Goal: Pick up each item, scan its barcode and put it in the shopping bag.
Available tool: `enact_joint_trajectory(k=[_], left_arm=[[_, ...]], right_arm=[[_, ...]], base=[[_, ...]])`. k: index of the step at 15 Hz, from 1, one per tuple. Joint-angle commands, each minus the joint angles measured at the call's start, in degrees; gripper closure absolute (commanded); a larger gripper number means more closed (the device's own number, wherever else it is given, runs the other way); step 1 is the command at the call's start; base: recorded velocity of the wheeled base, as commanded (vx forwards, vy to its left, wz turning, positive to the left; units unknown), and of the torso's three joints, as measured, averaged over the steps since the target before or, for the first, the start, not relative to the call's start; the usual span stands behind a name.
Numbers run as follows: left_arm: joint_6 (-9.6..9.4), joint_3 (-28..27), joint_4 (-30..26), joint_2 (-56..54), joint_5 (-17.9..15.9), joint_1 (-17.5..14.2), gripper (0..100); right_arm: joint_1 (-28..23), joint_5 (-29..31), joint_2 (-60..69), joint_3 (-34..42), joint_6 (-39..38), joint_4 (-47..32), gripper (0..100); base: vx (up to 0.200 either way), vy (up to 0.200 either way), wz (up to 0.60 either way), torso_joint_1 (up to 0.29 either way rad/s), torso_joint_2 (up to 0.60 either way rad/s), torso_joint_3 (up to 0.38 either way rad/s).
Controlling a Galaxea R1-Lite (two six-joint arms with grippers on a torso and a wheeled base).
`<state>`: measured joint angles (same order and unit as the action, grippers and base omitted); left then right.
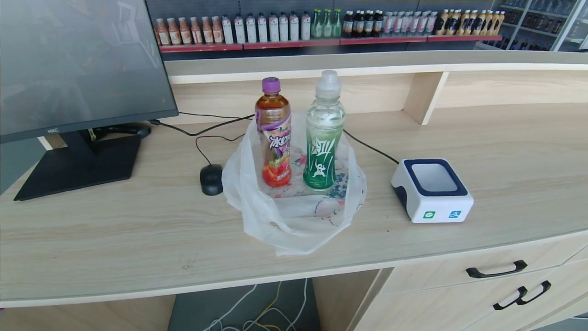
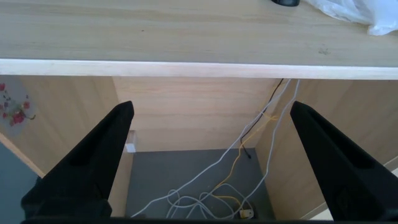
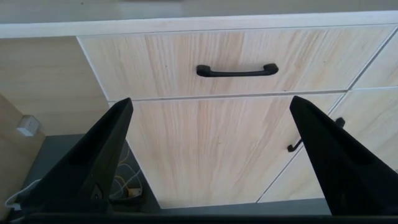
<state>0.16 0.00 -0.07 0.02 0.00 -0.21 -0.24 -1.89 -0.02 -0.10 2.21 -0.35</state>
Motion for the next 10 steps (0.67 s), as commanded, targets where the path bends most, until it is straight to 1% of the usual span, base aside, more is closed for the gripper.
enact_joint_trajectory(k=[1,10], left_arm=[[0.02,-0.1,0.0,0.0,0.0,0.0,0],[0.02,0.0,0.0,0.0,0.0,-0.1,0]], right_arm=[[0.0,0.0,0.0,0.0,0.0,0.0,0],[0.2,0.0,0.0,0.0,0.0,0.0,0]], base=[[0.000,-0.200,0.00,0.002,0.01,0.007],[0.000,-0.200,0.00,0.003,0.00,0.002]])
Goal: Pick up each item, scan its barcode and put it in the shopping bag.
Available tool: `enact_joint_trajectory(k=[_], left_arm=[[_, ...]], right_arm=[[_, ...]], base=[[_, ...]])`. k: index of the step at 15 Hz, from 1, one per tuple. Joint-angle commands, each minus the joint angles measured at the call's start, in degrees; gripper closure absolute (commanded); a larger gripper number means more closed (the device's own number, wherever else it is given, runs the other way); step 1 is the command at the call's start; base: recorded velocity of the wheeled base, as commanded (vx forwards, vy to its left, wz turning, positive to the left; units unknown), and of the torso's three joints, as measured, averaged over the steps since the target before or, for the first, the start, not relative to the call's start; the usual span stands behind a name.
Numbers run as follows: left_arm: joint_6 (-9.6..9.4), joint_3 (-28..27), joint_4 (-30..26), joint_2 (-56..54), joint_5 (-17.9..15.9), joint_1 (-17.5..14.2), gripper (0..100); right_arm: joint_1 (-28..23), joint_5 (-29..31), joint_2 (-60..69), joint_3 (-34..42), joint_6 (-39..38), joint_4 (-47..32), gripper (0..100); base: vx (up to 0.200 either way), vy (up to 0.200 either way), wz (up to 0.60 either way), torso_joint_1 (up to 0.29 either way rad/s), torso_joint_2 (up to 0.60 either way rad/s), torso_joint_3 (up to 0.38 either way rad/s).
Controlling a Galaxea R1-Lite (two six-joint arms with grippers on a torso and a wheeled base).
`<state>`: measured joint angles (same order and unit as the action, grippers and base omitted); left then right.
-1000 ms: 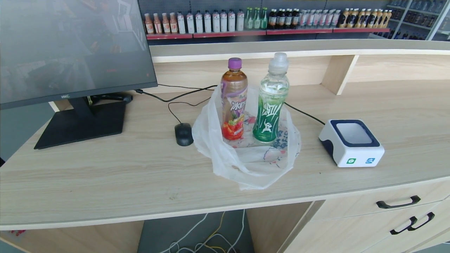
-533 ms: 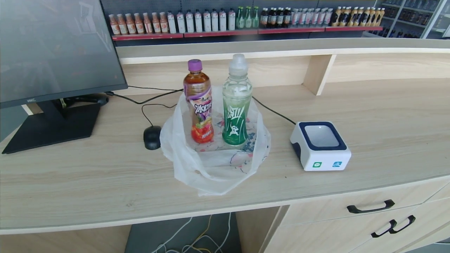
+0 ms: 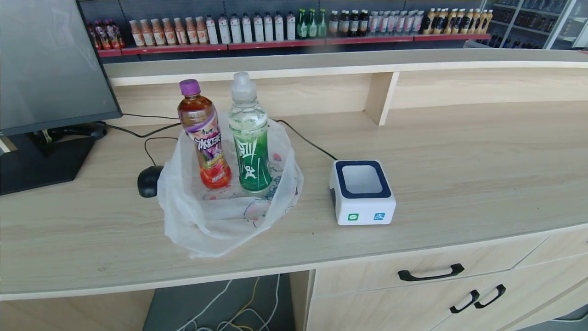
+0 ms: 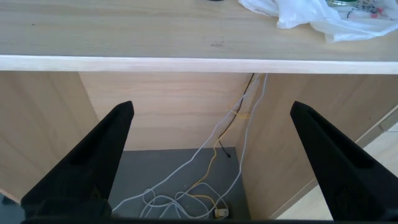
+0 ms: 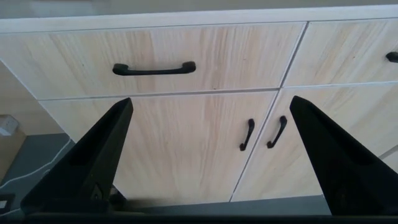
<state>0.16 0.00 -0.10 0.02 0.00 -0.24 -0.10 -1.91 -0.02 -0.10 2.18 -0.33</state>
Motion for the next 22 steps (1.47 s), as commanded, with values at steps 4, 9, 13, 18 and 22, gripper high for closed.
enact_joint_trajectory(k=[4,9,13,18,22], left_arm=[[-0.16,0.0,0.0,0.0,-0.1,0.1,0],[-0.07,0.0,0.0,0.0,0.0,0.1,0],[-0.07,0.0,0.0,0.0,0.0,0.1,0],[-0.07,0.0,0.0,0.0,0.0,0.1,0],[-0.07,0.0,0.0,0.0,0.0,0.1,0]], right_arm=[[0.0,0.0,0.0,0.0,0.0,0.0,0],[0.0,0.0,0.0,0.0,-0.1,0.0,0],[0.0,0.0,0.0,0.0,-0.1,0.0,0],[0.0,0.0,0.0,0.0,-0.1,0.0,0],[0.0,0.0,0.0,0.0,-0.1,0.0,0]], base=[[0.000,-0.200,0.00,0.000,0.01,0.005],[0.000,-0.040,0.00,0.001,0.00,0.000],[0.000,0.000,0.00,0.000,0.00,0.000],[0.000,0.000,0.00,0.000,0.00,0.000],[0.000,0.000,0.00,0.000,0.00,0.000]])
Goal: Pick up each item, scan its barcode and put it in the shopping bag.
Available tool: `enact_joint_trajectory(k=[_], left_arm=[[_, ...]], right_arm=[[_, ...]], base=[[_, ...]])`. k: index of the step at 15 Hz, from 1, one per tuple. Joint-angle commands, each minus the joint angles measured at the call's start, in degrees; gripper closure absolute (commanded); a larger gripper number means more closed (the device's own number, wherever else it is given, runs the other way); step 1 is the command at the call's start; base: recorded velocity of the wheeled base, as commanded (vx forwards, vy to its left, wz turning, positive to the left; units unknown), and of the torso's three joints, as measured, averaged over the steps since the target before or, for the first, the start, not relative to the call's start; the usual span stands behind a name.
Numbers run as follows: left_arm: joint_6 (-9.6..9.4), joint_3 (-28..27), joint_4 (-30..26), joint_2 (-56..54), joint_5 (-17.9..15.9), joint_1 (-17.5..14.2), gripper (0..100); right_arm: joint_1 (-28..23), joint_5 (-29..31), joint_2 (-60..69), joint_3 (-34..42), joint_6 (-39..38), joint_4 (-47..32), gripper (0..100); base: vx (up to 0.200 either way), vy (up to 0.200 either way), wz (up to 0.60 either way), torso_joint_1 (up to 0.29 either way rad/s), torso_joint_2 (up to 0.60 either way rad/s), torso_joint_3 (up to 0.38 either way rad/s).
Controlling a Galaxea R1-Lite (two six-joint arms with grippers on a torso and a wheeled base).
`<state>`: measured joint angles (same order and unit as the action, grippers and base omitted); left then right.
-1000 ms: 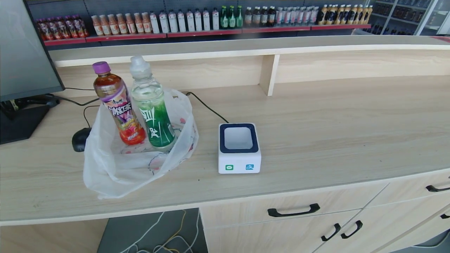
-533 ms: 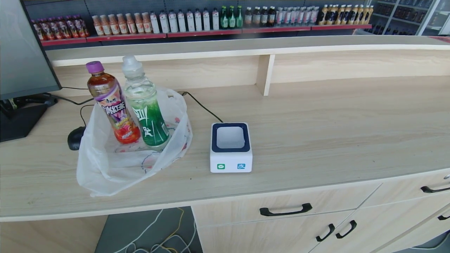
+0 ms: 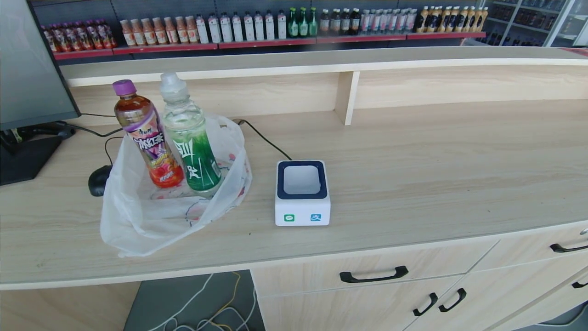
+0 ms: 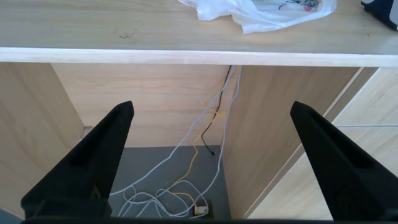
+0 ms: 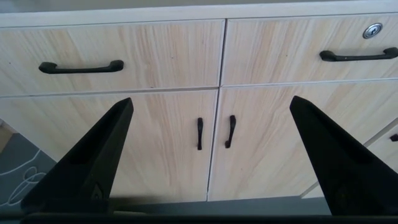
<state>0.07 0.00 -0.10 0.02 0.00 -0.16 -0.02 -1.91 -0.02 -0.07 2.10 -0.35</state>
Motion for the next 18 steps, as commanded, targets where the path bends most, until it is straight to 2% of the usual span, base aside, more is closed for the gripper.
enact_joint_trajectory(k=[1,7,11,18], left_arm=[[0.01,0.0,0.0,0.0,0.0,0.0,0],[0.10,0.0,0.0,0.0,0.0,-0.1,0],[0.10,0.0,0.1,0.0,0.0,0.0,0],[0.01,0.0,0.0,0.0,0.0,0.0,0]], right_arm=[[-0.1,0.0,0.0,0.0,0.0,0.0,0],[-0.1,0.0,0.0,0.1,0.1,0.0,0],[-0.1,0.0,0.0,0.0,0.1,0.0,0],[-0.1,0.0,0.0,0.0,0.0,0.0,0]], base=[[0.000,0.000,0.00,0.000,0.00,0.000],[0.000,0.000,0.00,0.000,0.00,0.000],[0.000,-0.200,0.00,0.002,0.01,0.004],[0.000,0.000,0.00,0.000,0.00,0.000]])
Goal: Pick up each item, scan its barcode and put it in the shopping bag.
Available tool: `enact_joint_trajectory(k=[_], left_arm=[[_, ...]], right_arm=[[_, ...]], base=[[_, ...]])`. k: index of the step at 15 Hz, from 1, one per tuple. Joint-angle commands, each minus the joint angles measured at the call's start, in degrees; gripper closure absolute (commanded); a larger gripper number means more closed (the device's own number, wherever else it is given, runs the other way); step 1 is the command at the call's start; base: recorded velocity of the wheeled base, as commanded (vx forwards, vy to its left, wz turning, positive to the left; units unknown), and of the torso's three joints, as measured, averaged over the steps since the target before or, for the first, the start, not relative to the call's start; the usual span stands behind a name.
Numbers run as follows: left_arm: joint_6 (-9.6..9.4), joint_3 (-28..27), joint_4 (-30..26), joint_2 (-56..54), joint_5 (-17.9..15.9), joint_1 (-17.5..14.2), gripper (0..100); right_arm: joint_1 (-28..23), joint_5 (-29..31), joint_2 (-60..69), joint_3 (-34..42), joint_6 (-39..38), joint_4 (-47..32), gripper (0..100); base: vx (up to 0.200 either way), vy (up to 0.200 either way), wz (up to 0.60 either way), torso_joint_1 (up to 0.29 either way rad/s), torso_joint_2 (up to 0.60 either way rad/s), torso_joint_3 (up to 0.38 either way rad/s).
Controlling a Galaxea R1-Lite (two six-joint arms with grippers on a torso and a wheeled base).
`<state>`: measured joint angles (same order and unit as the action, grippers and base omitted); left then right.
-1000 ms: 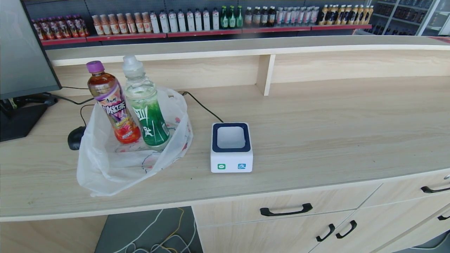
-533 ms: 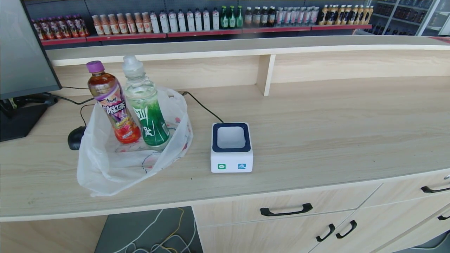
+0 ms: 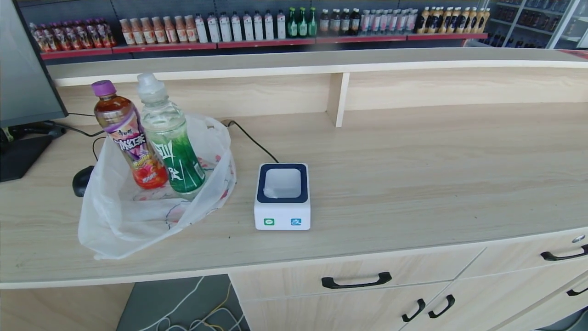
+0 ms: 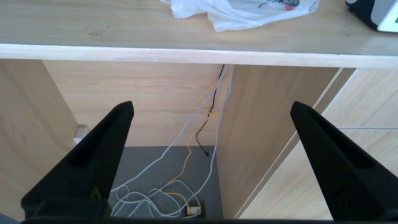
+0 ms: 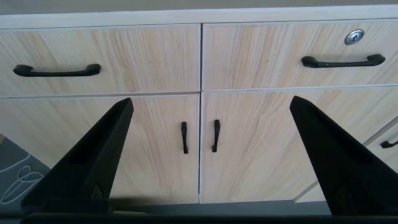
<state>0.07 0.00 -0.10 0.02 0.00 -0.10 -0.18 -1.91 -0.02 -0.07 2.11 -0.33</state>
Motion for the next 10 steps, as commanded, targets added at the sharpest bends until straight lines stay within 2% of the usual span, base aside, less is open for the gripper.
enact_joint_trajectory(k=[1,10], left_arm=[[0.01,0.0,0.0,0.0,0.0,-0.1,0],[0.01,0.0,0.1,0.0,0.0,-0.1,0]], right_arm=[[0.1,0.0,0.0,0.0,0.1,0.0,0],[0.1,0.0,0.0,0.1,0.2,0.0,0]], base=[[0.000,0.000,0.00,0.000,0.00,0.000],[0.000,0.000,0.00,0.000,0.00,0.000]])
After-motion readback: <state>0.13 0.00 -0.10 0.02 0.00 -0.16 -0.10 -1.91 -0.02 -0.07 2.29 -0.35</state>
